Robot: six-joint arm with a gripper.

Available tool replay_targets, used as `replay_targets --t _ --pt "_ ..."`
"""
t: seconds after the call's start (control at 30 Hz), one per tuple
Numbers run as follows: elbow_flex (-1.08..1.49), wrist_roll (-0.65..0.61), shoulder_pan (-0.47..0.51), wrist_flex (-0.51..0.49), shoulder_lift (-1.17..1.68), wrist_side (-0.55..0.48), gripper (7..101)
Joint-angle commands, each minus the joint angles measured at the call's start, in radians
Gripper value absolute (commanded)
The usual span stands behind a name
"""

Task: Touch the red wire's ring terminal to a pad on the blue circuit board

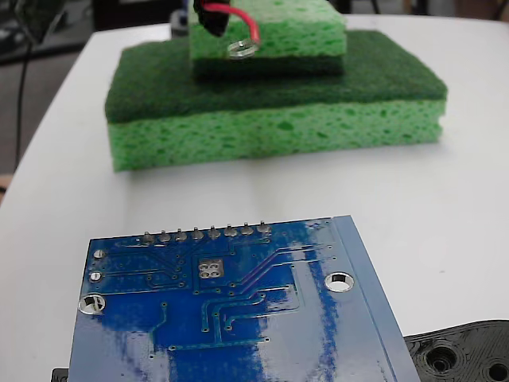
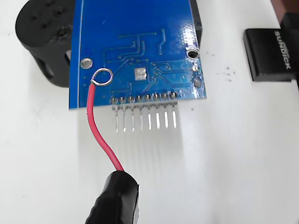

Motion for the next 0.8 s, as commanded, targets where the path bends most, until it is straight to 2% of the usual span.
replay_targets --t 0.03,0.2,0.53,0.8 --pt "-0.064 -0.012 0.002 0.008 -0.055 -0.012 100.3" --pt "-0.08 -0.026 0.003 -0.058 -0.114 -0.025 100.3" --pt "-0.149 -0.052 0.02 -0.037 -0.209 -0.064 100.3" --pt "-0.153 -0.035 0.026 -0.021 -0.216 -0.043 100.3"
